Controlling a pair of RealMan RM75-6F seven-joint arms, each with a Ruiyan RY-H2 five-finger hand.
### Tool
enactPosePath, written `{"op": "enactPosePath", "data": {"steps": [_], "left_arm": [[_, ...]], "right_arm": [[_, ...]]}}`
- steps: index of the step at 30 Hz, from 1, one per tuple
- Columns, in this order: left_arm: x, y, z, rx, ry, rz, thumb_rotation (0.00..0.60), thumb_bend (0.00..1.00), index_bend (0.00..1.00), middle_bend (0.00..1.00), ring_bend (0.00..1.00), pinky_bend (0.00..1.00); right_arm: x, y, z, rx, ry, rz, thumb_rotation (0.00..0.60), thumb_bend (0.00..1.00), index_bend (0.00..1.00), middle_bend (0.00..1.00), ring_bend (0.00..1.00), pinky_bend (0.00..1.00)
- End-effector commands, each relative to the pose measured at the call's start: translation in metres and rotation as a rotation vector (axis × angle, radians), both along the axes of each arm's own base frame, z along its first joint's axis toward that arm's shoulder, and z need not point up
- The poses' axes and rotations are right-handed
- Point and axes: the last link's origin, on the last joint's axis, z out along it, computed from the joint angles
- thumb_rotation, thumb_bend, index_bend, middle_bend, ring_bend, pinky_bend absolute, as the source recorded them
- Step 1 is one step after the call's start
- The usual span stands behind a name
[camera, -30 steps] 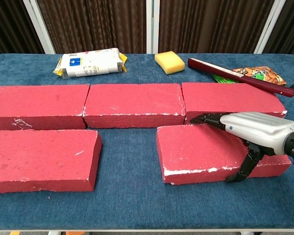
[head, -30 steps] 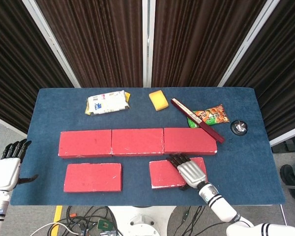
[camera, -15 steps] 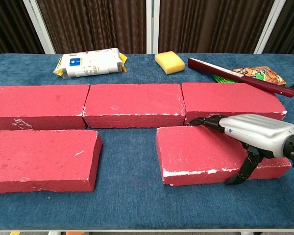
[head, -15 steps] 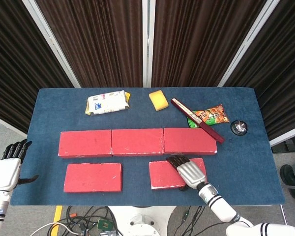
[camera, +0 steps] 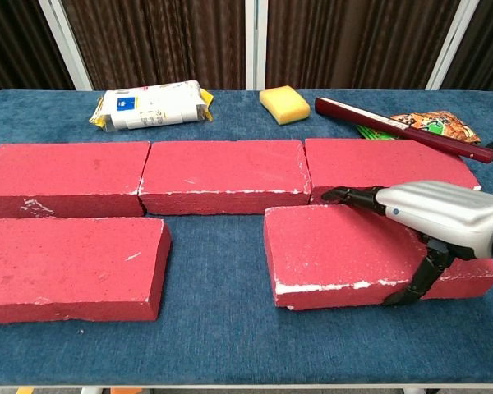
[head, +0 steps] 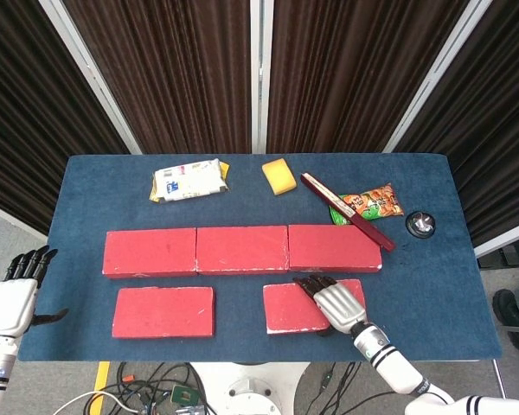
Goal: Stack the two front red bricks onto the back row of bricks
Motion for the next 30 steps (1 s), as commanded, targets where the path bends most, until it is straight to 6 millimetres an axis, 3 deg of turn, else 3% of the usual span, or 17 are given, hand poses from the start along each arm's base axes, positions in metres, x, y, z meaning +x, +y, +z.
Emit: {"op": "enactPosePath", "data": {"steps": [1,8,12,16,24,30], "left_arm": [[0.0,0.0,0.0,-0.001,-0.001,0.001,0.6,0.0,0.07,0.0,0.0,0.0],[0.002,0.001,0.001,0.002,-0.007,-0.007,0.6,0.0,0.07,0.0,0.0,0.0],[0.002,0.001,0.003,0.006,-0.009,-0.007,0.6,0.0,0.07,0.0,0.0,0.0],[-0.001,-0.001,0.005,0.002,-0.015,0.01,0.6,0.0,0.07,0.0,0.0,0.0],[-0.005,0.0,0.009,0.003,-0.016,0.024,0.6,0.0,0.07,0.0,0.0,0.0],[-0.008,0.001,0.008,-0.009,-0.019,0.034,0.6,0.0,0.07,0.0,0.0,0.0]], "right_arm": [[0.002,0.005,0.01,-0.018,-0.011,0.019,0.6,0.05,0.0,0.2,0.1,0.28],[0.021,-0.006,0.037,-0.076,-0.057,0.072,0.6,0.05,0.0,0.2,0.1,0.28],[0.034,-0.032,0.046,-0.109,-0.065,0.087,0.6,0.05,0.0,0.2,0.1,0.28],[0.048,-0.071,0.049,-0.13,-0.068,0.076,0.6,0.05,0.0,0.2,0.1,0.28],[0.071,-0.124,0.039,-0.103,-0.049,0.051,0.6,0.05,0.0,0.2,0.1,0.27],[0.082,-0.142,0.019,-0.069,-0.039,0.034,0.6,0.05,0.0,0.19,0.1,0.26]]}}
